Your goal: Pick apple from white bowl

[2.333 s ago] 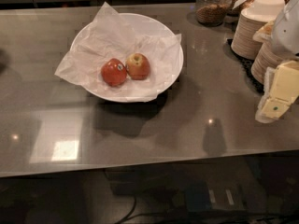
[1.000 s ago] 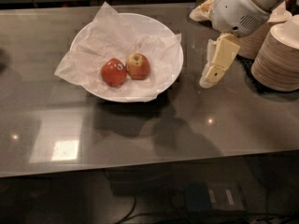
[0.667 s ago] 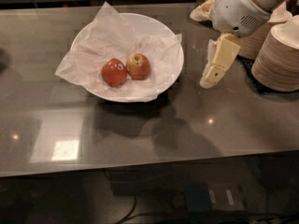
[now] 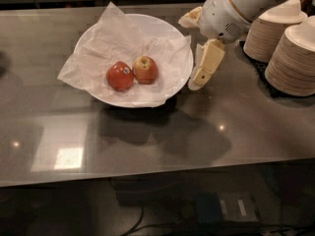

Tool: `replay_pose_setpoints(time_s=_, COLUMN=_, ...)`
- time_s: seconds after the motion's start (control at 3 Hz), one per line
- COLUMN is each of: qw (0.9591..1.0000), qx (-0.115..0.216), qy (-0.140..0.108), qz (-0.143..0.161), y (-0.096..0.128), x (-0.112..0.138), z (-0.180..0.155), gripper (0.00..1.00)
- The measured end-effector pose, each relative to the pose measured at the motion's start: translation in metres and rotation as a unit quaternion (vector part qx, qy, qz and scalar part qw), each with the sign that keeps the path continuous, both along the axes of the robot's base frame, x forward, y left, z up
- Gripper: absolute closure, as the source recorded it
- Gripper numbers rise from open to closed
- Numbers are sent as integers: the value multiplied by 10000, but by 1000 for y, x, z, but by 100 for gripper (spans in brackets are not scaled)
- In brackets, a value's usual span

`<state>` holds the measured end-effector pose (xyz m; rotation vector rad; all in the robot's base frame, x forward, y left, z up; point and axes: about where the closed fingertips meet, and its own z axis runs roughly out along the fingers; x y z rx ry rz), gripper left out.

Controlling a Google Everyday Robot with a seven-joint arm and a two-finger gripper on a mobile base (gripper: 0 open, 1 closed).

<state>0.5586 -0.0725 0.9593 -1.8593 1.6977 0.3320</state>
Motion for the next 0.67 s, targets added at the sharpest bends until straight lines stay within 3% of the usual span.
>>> replay_pose_setpoints(time_s=0.67, qw=10000, qx=69, qy=-33, qz=16, y=3, x=9, z=-8, gripper=0)
